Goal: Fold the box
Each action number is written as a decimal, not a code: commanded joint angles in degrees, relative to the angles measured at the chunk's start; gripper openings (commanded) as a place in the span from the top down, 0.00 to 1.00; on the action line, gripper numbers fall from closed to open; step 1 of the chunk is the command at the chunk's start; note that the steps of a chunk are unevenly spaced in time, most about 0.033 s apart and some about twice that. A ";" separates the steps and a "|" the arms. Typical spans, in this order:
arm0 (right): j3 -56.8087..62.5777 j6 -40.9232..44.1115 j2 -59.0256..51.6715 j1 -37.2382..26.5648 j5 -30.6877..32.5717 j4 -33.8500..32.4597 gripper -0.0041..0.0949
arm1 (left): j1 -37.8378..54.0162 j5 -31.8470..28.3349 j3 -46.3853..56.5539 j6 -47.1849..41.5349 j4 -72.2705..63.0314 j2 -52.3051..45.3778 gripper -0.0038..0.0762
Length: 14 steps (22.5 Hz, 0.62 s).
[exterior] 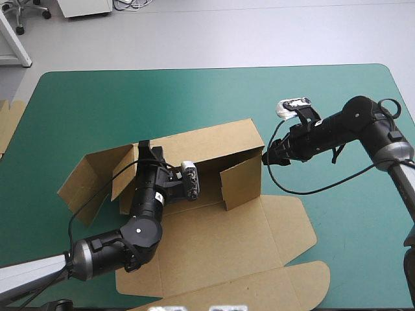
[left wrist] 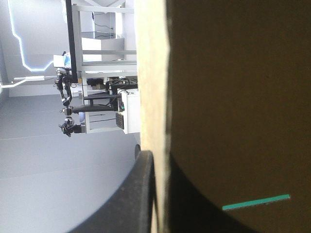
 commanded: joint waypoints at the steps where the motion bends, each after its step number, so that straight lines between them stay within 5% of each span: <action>1: -1.28 -0.99 -3.05 -0.06 0.25 4.53 0.38 | 0.10 -0.89 -0.80 -1.08 -1.40 -0.85 0.96; 8: 0.55 -2.11 -4.03 -0.06 0.36 4.61 0.38 | 0.10 -0.89 -0.80 -1.26 -1.40 -0.85 0.96; 14: 7.64 -8.03 -5.93 -0.06 -5.46 7.50 0.38 | 0.10 -1.13 -0.80 -1.26 -1.40 -0.85 0.96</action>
